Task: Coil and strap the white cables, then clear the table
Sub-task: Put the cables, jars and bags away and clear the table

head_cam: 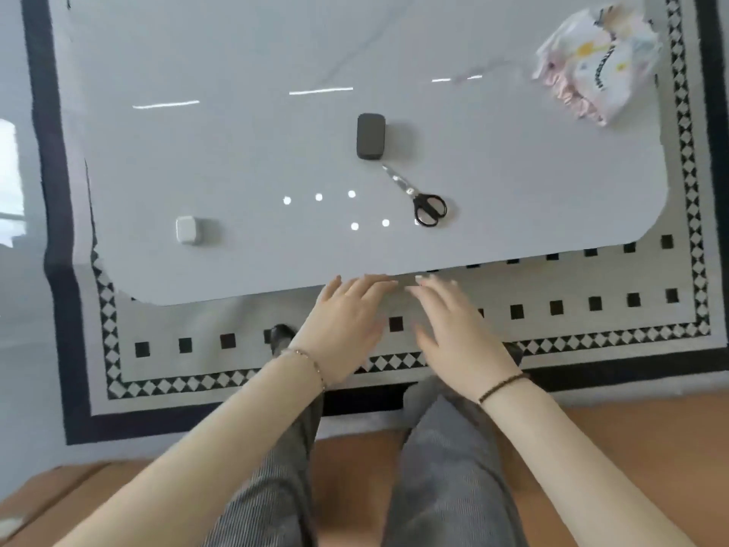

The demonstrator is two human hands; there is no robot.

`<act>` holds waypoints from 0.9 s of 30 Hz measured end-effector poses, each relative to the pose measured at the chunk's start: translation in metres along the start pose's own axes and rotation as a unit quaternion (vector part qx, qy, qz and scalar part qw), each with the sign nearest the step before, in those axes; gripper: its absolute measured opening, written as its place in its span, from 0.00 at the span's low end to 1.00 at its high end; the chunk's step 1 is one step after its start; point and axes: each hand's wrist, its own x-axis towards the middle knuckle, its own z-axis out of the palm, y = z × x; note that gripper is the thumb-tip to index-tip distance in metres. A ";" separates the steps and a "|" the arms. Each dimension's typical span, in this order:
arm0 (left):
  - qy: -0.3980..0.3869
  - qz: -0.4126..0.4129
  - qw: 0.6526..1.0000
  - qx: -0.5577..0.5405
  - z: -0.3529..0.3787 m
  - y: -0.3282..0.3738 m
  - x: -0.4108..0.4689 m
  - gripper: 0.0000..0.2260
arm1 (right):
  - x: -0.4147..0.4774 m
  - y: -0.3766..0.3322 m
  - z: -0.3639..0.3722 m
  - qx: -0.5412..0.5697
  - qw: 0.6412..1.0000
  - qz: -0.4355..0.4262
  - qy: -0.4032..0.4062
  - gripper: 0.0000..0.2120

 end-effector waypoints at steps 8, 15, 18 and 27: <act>0.042 -0.097 0.992 -0.062 0.164 -0.044 0.033 0.21 | 0.107 0.095 0.163 -0.064 0.996 -0.003 -0.063 0.23; 0.136 -0.131 0.981 0.036 0.223 -0.071 0.049 0.25 | 0.180 0.165 0.225 -0.185 0.982 -0.009 -0.040 0.25; 0.135 -0.158 0.974 0.094 0.230 -0.072 0.039 0.24 | 0.188 0.186 0.251 -0.144 0.989 0.022 0.003 0.27; 0.197 -0.099 0.972 0.086 0.297 -0.035 -0.028 0.23 | 0.047 0.171 0.304 -0.180 0.981 -0.066 -0.001 0.27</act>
